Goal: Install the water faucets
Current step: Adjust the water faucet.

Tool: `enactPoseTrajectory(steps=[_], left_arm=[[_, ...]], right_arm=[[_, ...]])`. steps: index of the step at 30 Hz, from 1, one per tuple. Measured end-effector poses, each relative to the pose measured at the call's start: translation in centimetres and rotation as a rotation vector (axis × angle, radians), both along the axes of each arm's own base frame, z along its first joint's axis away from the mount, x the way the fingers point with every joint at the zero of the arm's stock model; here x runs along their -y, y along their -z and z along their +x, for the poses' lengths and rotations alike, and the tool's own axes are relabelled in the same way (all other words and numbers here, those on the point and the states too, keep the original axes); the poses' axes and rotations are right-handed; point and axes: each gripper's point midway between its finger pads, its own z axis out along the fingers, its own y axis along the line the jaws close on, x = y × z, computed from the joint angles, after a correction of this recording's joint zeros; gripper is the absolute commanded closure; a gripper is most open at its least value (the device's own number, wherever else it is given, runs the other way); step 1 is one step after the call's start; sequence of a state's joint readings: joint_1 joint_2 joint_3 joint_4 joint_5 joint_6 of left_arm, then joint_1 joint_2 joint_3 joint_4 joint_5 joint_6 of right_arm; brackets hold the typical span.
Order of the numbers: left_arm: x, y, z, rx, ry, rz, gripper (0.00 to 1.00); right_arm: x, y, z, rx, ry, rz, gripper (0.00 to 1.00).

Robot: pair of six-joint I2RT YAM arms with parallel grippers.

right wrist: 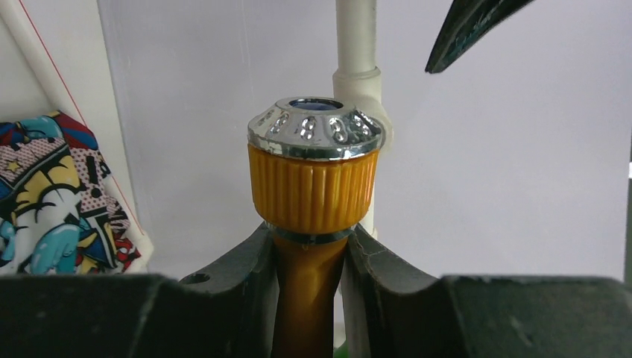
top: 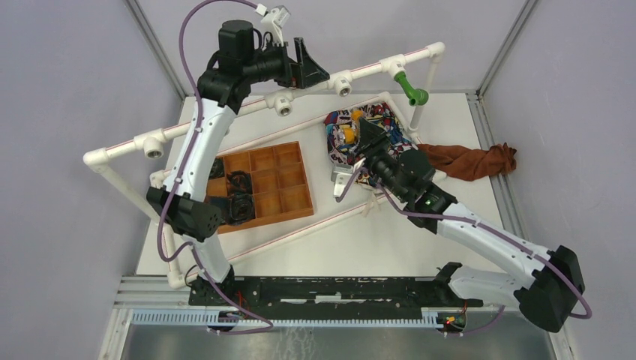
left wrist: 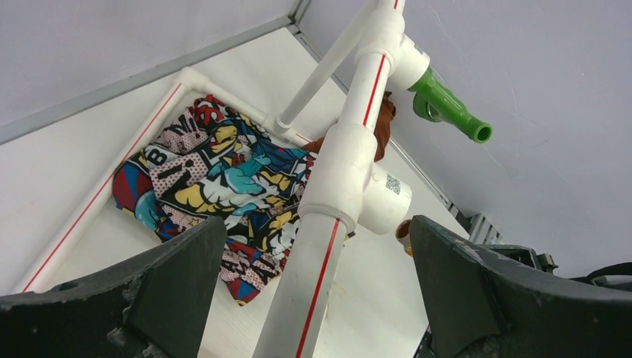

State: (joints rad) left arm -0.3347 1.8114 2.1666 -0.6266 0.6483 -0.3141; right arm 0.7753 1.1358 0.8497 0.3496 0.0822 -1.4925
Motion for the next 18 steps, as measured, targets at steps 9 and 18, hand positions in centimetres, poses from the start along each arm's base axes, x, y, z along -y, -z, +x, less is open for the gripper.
enactPoseTrajectory(steps=[9,18], left_arm=[[-1.8,-5.4,-1.9,0.153,-0.076,-0.038,0.0],[-3.2,-6.2,-7.6,0.25,-0.048,-0.081,0.0]], right_arm=[[1.6,2.6,-3.2,-0.202,-0.073,0.296,1.0],[3.2,2.9,-4.9,-0.474,-0.173,0.731,1.0]])
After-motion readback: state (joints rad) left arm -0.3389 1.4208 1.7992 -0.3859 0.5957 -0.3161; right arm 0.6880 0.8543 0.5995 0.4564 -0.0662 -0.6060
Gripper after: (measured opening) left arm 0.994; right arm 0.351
